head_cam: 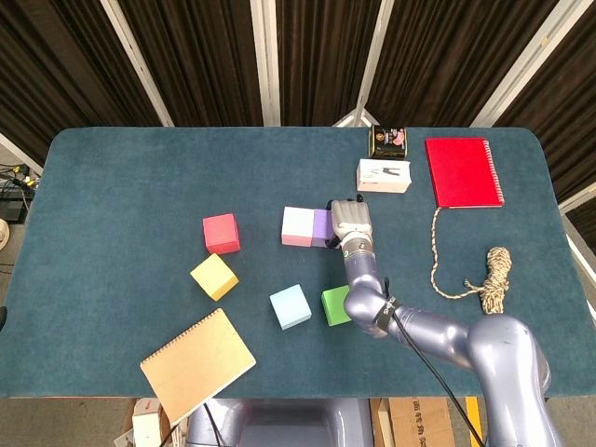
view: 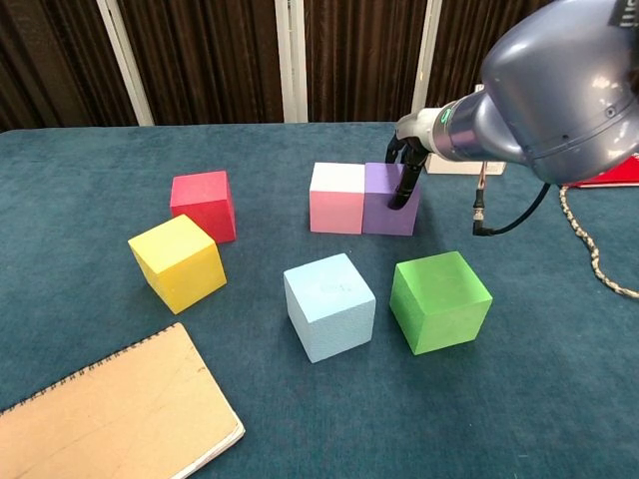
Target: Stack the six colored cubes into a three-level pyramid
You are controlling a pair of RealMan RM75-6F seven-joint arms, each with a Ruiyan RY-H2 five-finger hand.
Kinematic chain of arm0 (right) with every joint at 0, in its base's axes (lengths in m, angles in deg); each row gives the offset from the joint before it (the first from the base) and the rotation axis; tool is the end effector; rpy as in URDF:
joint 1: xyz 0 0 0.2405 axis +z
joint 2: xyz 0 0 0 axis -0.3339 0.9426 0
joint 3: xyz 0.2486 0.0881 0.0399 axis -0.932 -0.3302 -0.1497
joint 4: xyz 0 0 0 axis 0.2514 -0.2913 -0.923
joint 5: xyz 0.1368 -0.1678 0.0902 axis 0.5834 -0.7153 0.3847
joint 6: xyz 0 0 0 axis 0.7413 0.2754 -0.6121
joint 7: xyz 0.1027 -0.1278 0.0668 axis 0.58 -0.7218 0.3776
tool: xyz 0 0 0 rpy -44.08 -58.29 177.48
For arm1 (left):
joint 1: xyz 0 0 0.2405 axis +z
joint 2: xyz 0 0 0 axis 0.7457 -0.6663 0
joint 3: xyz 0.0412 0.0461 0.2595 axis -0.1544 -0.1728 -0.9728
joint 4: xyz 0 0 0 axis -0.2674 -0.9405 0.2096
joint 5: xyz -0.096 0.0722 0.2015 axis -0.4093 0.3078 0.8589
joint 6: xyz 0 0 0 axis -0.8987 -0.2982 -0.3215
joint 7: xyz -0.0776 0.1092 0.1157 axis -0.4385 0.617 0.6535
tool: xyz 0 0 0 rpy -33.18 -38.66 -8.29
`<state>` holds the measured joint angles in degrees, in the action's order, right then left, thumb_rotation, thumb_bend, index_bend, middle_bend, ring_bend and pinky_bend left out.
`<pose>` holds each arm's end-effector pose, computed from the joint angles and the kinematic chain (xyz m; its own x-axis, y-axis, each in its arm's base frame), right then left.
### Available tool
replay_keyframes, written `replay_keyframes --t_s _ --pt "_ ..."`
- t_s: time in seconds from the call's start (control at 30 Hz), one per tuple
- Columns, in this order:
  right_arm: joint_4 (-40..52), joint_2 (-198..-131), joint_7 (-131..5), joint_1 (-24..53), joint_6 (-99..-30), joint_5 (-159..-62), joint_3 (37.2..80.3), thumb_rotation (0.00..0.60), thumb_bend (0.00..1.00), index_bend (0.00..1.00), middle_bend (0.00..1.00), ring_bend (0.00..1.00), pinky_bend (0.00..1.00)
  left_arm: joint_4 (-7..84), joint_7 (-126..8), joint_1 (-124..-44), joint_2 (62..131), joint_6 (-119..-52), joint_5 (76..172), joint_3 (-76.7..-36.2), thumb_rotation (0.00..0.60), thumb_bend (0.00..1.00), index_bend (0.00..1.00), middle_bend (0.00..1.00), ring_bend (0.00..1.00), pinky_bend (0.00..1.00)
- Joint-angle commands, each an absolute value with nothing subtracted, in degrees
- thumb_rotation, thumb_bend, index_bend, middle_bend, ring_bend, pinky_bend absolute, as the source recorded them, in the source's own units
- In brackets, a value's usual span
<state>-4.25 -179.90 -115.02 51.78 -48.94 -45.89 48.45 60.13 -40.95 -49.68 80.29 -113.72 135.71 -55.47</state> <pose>-0.0767 -0.4979 -0.0817 0.3591 -0.4622 0.8108 -0.9062 0.0353 0.4214 -0.3508 0.2128 0.1740 0.5972 -0.1125 0.7942 0.7804 0.3103 -0.5428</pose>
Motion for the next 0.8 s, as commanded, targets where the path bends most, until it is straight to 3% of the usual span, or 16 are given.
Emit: replay_keyframes --t_s 0.03,0.5,0.8 --pt "-4.34 -180.04 -115.09 51.74 -48.73 -45.83 48.42 0.6 0.43 0.39 0.34 0.18 0.0 60.15 -41.01 -49.67 80.27 -113.73 135.69 -55.45 0.6 0.36 0.09 0.0 0.0 0.03" --pt "-4.07 -180.19 -115.63 51.8 -48.34 -45.68 48.28 0.6 0.43 0.39 0.3 0.16 0.0 60.2 -41.14 -49.61 80.18 -113.82 135.73 -55.46 0.6 0.36 0.09 0.0 0.0 0.03" --pt "-3.73 -179.78 -116.81 52.08 -47.98 -44.46 48.45 0.6 0.43 0.33 0.24 0.13 0.0 60.2 -41.05 -49.65 80.2 -113.75 135.76 -55.51 0.6 0.36 0.09 0.0 0.0 0.03"
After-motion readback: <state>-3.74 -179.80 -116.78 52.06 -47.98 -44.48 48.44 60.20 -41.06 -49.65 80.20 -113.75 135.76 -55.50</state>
